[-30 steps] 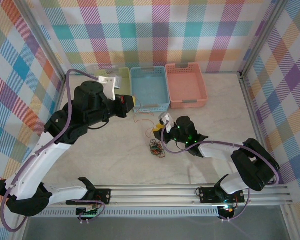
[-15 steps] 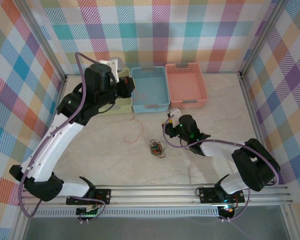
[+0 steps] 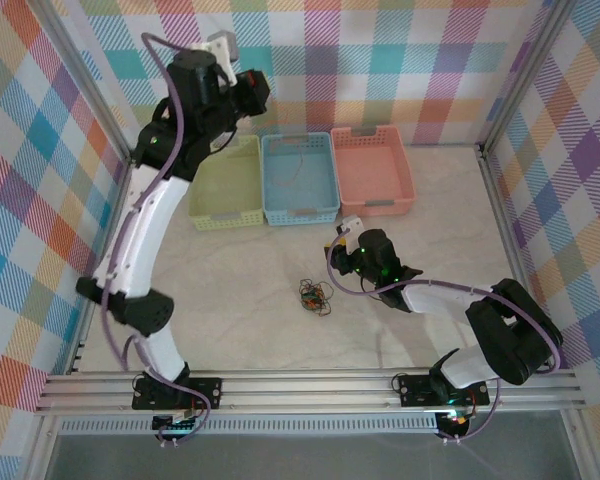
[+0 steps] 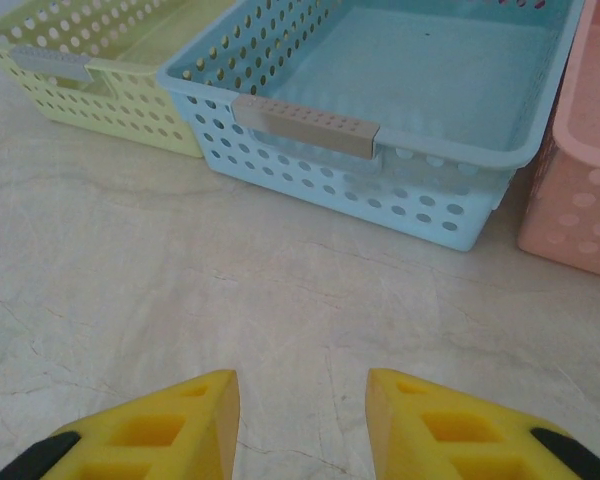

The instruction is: Untangle the cables

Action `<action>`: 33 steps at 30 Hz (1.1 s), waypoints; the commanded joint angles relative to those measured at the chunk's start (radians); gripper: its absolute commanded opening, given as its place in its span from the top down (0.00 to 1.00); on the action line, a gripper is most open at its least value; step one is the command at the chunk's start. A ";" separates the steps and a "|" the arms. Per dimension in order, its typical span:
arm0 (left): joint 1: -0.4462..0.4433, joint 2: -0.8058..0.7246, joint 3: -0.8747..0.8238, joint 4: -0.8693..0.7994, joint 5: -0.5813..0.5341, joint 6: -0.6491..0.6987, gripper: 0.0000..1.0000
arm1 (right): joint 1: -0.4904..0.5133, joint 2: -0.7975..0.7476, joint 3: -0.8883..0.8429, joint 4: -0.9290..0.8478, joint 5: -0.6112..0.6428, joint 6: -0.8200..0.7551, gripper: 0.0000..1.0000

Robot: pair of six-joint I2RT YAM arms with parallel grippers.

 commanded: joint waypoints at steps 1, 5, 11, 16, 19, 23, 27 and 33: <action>0.018 0.122 0.074 0.011 0.090 0.020 1.00 | -0.009 -0.013 0.007 0.012 -0.010 0.019 0.61; 0.021 0.249 0.083 0.040 0.172 0.024 1.00 | -0.008 -0.012 0.009 0.013 -0.016 0.020 0.61; 0.038 0.421 0.051 0.009 0.162 -0.001 1.00 | -0.010 -0.012 0.009 0.014 -0.022 0.020 0.61; 0.040 0.461 -0.008 -0.039 0.096 0.009 0.80 | -0.010 -0.009 0.012 0.011 -0.029 0.021 0.61; 0.047 0.422 -0.079 -0.050 0.077 -0.016 0.62 | -0.010 -0.009 0.012 0.011 -0.030 0.018 0.61; 0.047 0.333 -0.174 -0.058 0.081 -0.008 0.51 | -0.010 -0.008 0.013 0.012 -0.033 0.019 0.61; 0.046 0.183 -0.324 -0.048 0.109 -0.009 0.49 | -0.010 -0.008 0.014 0.008 -0.035 0.020 0.61; 0.030 -0.161 -0.779 0.118 0.207 -0.063 0.49 | -0.010 -0.001 0.025 -0.002 -0.080 0.013 0.61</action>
